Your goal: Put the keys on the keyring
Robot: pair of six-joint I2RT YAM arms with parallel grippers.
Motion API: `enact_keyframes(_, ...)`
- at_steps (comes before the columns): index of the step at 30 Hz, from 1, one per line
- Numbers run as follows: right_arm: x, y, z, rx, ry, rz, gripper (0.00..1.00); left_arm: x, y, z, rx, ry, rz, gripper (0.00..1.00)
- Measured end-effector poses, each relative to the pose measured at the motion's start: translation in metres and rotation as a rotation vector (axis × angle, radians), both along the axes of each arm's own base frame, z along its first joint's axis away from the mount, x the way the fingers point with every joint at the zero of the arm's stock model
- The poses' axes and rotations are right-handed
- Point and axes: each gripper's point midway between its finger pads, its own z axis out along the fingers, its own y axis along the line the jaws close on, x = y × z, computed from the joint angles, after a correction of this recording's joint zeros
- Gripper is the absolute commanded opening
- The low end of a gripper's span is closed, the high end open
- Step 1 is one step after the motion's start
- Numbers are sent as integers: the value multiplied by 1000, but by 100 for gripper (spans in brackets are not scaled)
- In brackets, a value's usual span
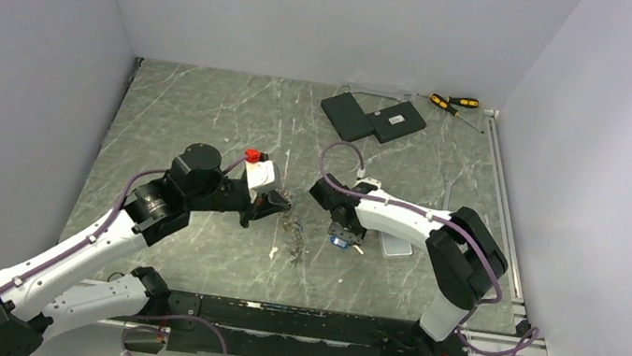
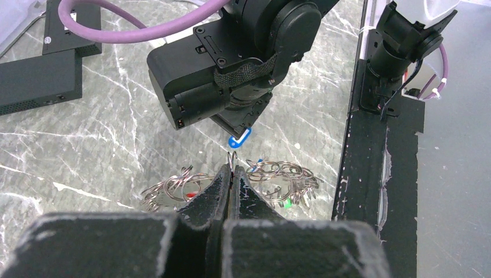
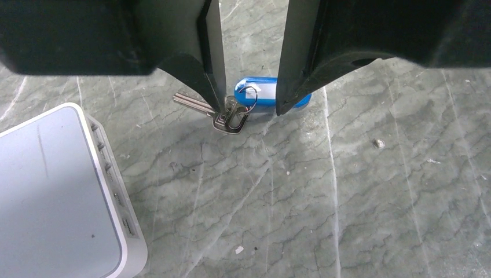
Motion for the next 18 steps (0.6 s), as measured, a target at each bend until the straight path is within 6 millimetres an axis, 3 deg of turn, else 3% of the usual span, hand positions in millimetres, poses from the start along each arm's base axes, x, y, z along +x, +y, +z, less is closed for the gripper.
enact_keyframes(18,-7,-6,-6,-4,12,-15,10,0,0,0,0,0,0,0)
